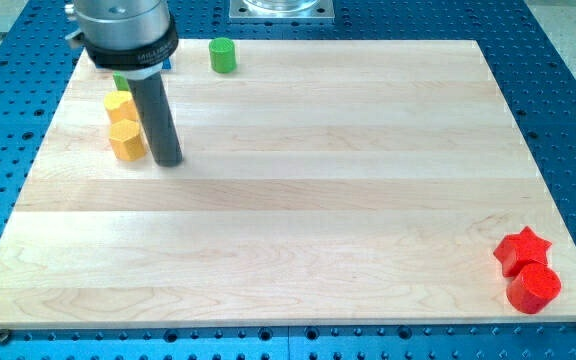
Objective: Slide the hexagon below heart
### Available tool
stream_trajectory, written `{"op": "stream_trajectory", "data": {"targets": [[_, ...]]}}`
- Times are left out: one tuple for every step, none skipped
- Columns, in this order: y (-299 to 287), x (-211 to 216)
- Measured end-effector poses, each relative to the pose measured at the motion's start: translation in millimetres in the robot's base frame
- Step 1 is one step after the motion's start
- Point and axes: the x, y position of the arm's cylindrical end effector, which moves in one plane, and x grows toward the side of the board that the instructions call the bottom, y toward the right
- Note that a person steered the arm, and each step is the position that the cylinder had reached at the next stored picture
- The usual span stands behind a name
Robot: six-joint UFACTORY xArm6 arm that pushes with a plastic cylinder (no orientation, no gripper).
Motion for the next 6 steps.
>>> {"op": "stream_trajectory", "data": {"targets": [[-7,-3],[-17,0],[-28,0],[-35,0],[-36,-5],[-36,-5]]}}
